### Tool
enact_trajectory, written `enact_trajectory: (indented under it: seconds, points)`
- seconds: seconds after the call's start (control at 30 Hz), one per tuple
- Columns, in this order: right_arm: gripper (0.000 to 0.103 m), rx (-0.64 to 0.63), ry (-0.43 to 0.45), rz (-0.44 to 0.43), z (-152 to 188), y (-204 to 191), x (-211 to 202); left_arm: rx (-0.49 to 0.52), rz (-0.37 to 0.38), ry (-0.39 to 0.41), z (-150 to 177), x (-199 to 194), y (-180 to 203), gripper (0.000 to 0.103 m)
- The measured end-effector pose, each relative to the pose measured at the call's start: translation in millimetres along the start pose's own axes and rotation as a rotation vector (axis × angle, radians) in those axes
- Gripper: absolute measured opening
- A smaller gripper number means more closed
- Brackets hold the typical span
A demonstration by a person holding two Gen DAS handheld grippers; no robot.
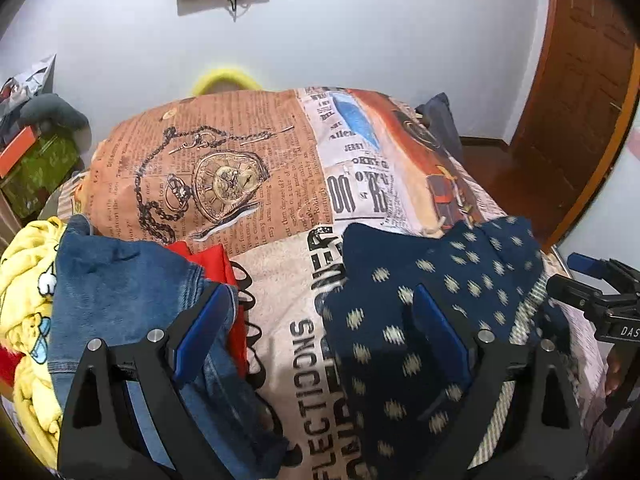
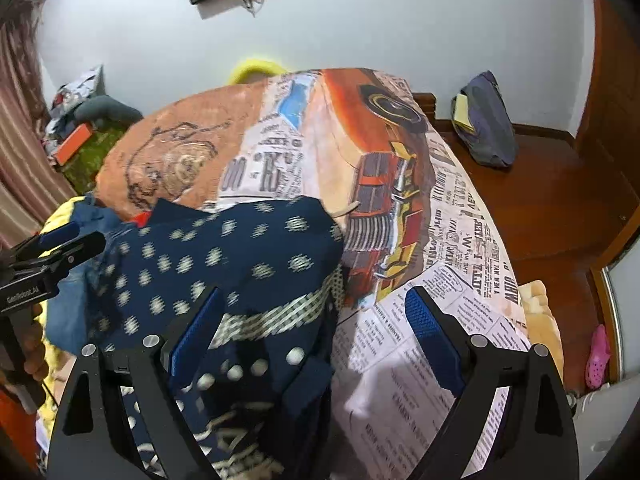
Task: Fold large clothes
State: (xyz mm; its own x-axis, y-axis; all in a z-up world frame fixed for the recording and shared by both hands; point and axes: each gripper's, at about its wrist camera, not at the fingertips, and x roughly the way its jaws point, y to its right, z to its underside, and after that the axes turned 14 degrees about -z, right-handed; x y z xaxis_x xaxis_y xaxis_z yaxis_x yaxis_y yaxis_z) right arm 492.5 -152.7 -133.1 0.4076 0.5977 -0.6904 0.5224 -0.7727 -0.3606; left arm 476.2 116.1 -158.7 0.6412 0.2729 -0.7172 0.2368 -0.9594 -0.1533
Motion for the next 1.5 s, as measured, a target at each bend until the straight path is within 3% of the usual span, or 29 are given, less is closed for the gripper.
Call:
enact_trajectory:
  seconds: [0.2, 0.3, 0.43, 0.57, 0.67, 0.93, 1.03, 1.1, 1.17, 1.27, 1.5]
  points:
    - [0.090, 0.010, -0.025, -0.103, 17, -9, -8, 0.022, 0.085, -0.055, 21, -15, -5, 0.094]
    - [0.090, 0.050, -0.061, -0.148, 29, -4, -3, 0.004, 0.165, -0.134, 38, -9, -6, 0.094]
    - [0.090, 0.145, -0.146, -0.185, 50, 13, 19, -0.049, 0.283, -0.246, 62, 9, -3, 0.094]
    - [0.090, 0.285, -0.212, -0.270, 63, 36, 40, -0.170, 0.417, -0.341, 71, 32, -4, 0.094]
    - [0.093, 0.325, -0.228, -0.333, 61, 43, 51, -0.230, 0.495, -0.410, 72, 50, -2, 0.097]
    - [0.092, 0.320, -0.246, -0.419, 44, 34, 73, -0.297, 0.601, -0.506, 70, 82, 13, 0.100]
    - [0.085, 0.302, -0.249, -0.406, 43, 26, 73, -0.302, 0.605, -0.498, 68, 83, 19, 0.099]
    - [0.074, 0.296, -0.243, -0.417, 44, 21, 70, -0.290, 0.606, -0.479, 66, 80, 22, 0.088]
    - [0.055, 0.288, -0.237, -0.421, 46, 18, 67, -0.277, 0.594, -0.462, 64, 73, 25, 0.076]
    - [0.043, 0.314, -0.234, -0.436, 45, 21, 61, -0.248, 0.587, -0.428, 58, 61, 28, 0.062]
    - [0.035, 0.240, -0.219, -0.419, 29, -21, 43, -0.227, 0.579, -0.352, 38, 15, 21, 0.054]
